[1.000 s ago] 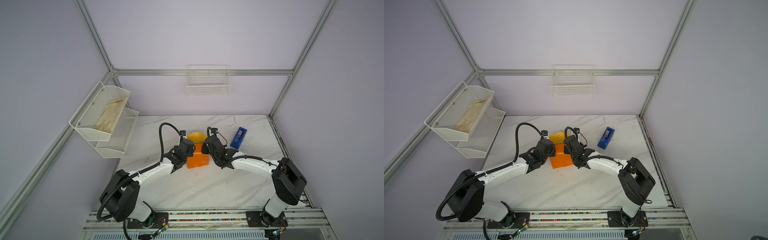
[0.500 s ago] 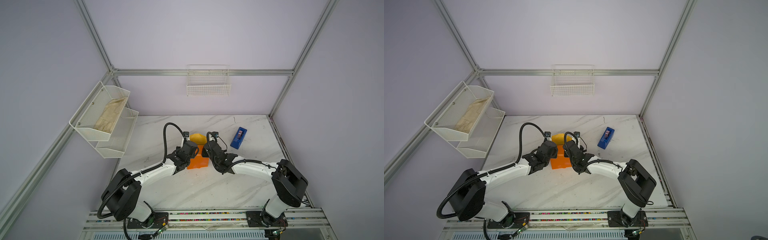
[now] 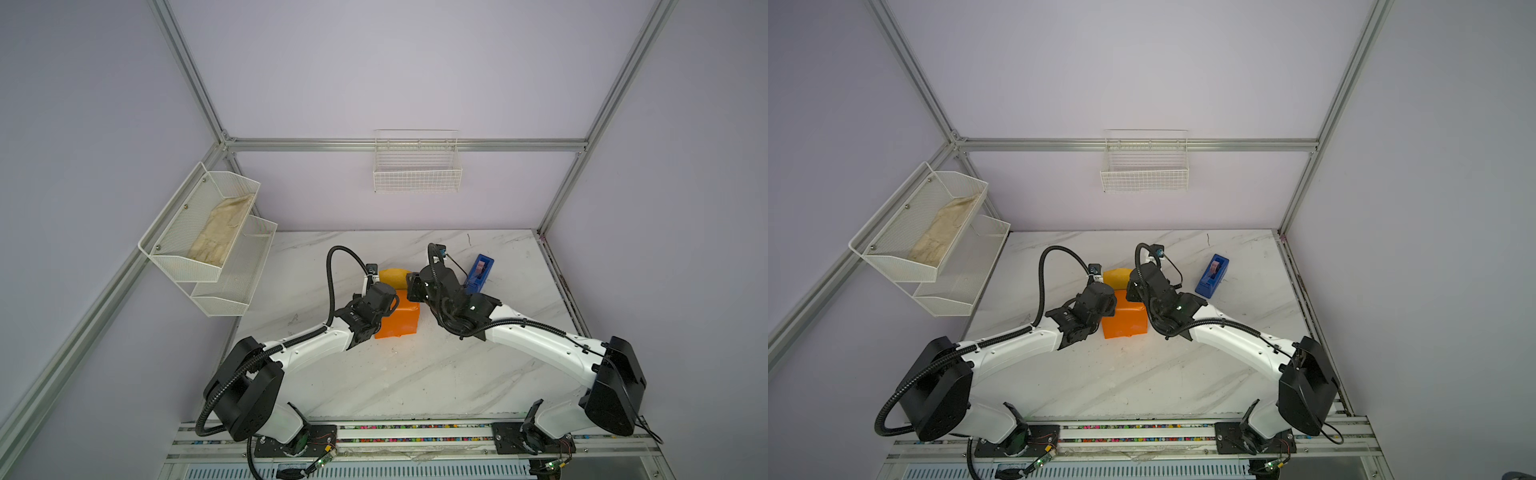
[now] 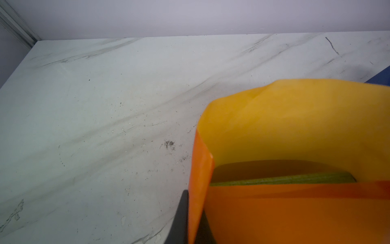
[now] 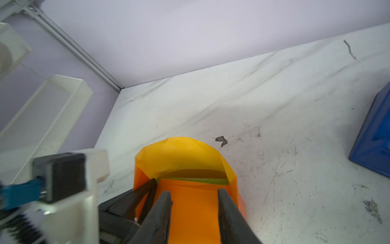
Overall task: Wrap a gift box in wrapping paper
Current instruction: Fold the wrapping paper for the gift box, then fold the seventh fold of the wrapping paper on the gift box.
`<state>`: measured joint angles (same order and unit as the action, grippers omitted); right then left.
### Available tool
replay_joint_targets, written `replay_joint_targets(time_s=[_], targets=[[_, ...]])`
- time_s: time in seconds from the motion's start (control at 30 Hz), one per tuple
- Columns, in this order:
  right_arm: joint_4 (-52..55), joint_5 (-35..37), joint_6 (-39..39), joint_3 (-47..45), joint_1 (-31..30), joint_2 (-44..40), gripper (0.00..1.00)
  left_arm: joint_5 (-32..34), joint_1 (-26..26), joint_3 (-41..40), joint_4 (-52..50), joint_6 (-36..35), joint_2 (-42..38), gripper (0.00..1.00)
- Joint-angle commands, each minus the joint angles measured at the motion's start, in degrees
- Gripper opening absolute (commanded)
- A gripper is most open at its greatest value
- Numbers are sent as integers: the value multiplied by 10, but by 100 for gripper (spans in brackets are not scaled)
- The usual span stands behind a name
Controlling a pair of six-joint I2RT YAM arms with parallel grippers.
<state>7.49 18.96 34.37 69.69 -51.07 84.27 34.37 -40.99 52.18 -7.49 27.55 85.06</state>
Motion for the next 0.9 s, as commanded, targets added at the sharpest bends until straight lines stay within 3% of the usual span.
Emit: replay_joint_targets(time_s=[0.0, 0.1, 0.27, 0.6, 0.67, 0.73, 0.87], targets=[[32, -78, 40, 7, -3, 1, 25, -19, -6, 8, -26, 16, 15, 0], [0, -131, 69, -5, -3, 30, 0, -18, -7, 6, -26, 23, 15, 0], [-53, -170, 96, -20, -3, 90, 0, -19, -7, 4, -26, 26, 11, 0], [-82, -139, 101, -60, 1, 138, 0, -17, -7, -1, -27, 28, -6, 1], [-85, -142, 102, -67, 2, 141, 0, -21, -7, 0, -27, 22, -23, 10], [-85, -144, 105, -75, 2, 142, 0, -27, -7, 7, -32, 12, -59, 25], [-89, -145, 109, -87, 2, 138, 0, -26, -7, 19, -46, -8, -127, 40]])
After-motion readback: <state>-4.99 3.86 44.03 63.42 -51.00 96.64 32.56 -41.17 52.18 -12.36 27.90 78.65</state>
